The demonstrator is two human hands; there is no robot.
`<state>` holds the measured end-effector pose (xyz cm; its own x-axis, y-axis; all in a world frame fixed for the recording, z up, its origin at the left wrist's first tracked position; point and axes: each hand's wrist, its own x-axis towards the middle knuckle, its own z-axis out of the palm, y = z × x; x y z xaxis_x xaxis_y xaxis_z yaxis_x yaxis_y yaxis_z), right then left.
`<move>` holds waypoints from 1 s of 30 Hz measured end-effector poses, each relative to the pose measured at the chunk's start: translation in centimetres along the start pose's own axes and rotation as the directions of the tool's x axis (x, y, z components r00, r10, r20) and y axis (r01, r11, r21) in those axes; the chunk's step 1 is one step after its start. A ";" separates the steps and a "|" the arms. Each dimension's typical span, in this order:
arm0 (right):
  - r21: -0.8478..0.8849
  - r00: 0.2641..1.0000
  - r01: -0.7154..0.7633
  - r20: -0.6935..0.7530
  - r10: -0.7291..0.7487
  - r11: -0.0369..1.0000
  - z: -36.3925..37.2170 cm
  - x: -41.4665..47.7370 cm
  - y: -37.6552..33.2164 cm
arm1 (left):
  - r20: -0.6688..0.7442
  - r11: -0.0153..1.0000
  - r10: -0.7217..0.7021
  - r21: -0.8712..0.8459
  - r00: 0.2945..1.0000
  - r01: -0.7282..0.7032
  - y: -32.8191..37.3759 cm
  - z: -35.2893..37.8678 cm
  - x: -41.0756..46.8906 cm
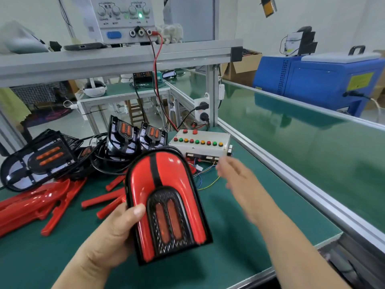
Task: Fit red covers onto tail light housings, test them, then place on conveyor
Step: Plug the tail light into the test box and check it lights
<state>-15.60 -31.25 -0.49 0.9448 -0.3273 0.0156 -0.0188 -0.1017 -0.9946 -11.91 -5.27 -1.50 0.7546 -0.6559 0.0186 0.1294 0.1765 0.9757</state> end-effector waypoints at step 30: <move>0.610 0.989 0.126 -0.012 -0.150 0.782 -3.9 -2.8 -3.1 | -0.144 0.948 0.162 0.297 0.976 -0.113 2.7 12.8 7.0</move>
<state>-19.46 -33.65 2.96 0.9328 -0.3199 0.1660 0.3044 0.4526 -0.8381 -14.51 -18.74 4.08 0.8501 -0.5064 0.1445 -0.1538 0.0237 0.9878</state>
